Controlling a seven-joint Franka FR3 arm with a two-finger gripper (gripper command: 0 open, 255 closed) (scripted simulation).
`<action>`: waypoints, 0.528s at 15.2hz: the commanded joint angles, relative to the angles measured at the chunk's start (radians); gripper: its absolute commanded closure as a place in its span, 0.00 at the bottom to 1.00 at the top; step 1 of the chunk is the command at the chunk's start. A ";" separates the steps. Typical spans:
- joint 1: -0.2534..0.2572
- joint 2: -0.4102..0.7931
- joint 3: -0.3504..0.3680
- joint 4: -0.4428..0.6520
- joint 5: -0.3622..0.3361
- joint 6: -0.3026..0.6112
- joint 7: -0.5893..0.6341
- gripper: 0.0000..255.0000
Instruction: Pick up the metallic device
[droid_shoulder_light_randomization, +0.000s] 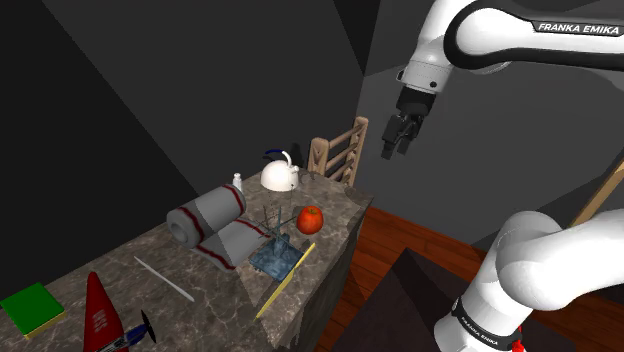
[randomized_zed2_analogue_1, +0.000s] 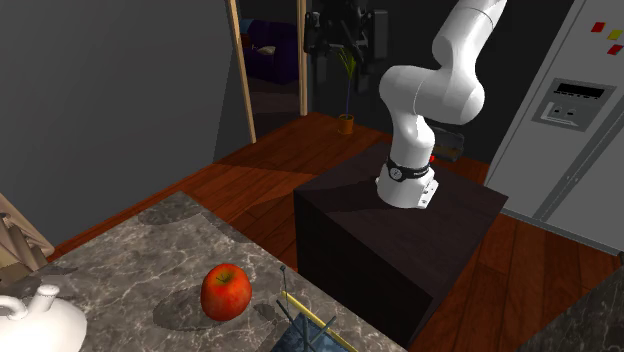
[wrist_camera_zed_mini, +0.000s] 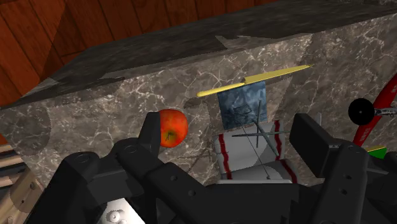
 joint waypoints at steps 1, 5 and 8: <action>0.000 0.000 0.000 0.000 0.000 0.000 0.000 0.00; 0.021 0.061 0.036 -0.071 0.020 0.145 0.022 0.00; 0.037 0.123 0.064 -0.109 0.034 0.256 0.037 0.00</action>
